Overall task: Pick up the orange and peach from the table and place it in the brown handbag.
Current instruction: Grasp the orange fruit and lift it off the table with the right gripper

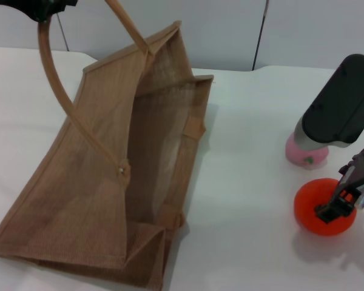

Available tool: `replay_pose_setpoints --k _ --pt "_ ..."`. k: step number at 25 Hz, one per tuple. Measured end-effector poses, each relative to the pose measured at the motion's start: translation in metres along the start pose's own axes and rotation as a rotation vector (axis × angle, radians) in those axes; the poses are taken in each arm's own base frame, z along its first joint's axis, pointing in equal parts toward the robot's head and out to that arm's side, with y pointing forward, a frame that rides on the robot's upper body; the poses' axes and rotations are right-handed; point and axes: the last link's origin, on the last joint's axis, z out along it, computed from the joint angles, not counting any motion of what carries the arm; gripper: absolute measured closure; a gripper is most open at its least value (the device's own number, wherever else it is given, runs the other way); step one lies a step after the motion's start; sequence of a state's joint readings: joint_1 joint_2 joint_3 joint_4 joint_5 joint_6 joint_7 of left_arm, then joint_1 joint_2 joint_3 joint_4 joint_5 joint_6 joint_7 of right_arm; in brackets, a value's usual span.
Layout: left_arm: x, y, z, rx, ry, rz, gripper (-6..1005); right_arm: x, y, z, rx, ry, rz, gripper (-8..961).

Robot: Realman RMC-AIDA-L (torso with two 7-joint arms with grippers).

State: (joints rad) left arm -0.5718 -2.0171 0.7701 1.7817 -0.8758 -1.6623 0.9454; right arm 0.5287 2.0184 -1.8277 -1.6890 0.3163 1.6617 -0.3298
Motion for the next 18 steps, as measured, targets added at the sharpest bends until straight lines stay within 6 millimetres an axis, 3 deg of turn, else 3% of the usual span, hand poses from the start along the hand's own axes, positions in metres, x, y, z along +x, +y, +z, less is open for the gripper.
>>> replay_pose_setpoints --k 10,18 --pt "0.001 0.000 0.000 0.000 0.001 0.001 879 -0.002 0.005 0.003 -0.012 0.006 -0.010 76" --pt "0.001 0.000 0.000 -0.004 0.000 -0.001 879 -0.001 0.005 0.024 -0.024 0.048 -0.006 83"
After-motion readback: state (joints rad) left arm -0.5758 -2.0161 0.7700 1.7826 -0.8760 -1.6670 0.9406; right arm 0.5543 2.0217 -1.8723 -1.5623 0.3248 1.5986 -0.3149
